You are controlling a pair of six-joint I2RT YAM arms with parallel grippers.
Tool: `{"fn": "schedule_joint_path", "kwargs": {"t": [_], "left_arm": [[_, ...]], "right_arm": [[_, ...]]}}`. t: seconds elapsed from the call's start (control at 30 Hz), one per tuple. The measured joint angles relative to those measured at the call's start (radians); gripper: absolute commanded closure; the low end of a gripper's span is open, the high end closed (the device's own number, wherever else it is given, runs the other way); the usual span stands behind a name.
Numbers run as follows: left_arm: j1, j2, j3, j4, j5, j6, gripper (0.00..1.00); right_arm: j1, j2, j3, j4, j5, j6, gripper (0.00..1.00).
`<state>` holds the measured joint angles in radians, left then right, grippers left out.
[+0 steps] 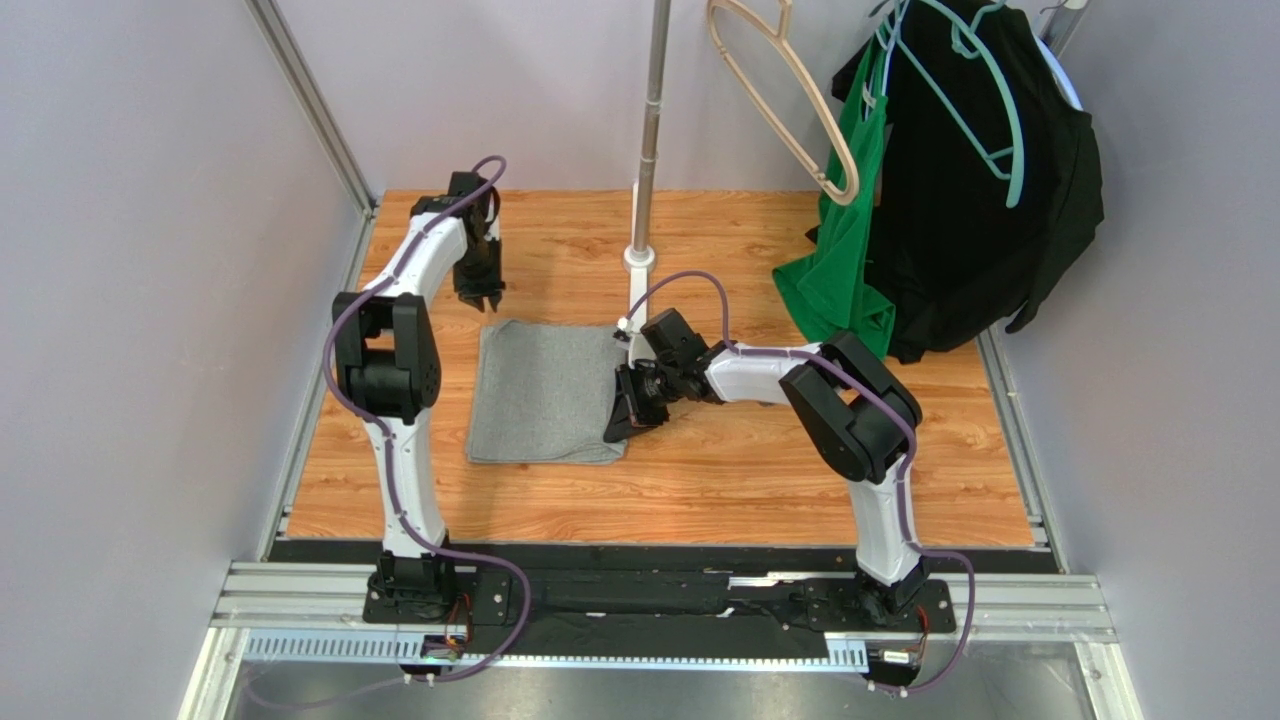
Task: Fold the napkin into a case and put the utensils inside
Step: Smooth out the lower triangle-folded napkin at the center of the board.
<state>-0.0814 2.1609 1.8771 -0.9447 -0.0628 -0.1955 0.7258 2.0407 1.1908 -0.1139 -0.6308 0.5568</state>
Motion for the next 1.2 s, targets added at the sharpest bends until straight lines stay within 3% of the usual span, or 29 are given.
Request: {"fn": "schedule_joint_path", "kwargs": {"t": [0.43, 0.97, 1.07, 1.17, 1.2], "left_arm": [[-0.083, 0.004, 0.000, 0.002, 0.008, 0.070, 0.65], [-0.090, 0.069, 0.014, -0.024, -0.076, 0.094, 0.69], [-0.090, 0.072, 0.016, -0.026, -0.077, 0.094, 0.71], [-0.092, 0.078, 0.029, -0.032, -0.078, 0.095, 0.81], [-0.092, 0.082, 0.036, -0.035, -0.079, 0.095, 0.91]], "right_arm": [[0.000, 0.002, 0.000, 0.003, -0.006, 0.000, 1.00], [0.000, 0.002, 0.000, 0.003, -0.006, 0.000, 1.00], [0.000, 0.002, 0.000, 0.003, -0.006, 0.000, 1.00], [0.000, 0.002, 0.000, 0.003, -0.006, 0.000, 1.00], [0.000, 0.002, 0.000, 0.003, -0.006, -0.001, 1.00]]}}
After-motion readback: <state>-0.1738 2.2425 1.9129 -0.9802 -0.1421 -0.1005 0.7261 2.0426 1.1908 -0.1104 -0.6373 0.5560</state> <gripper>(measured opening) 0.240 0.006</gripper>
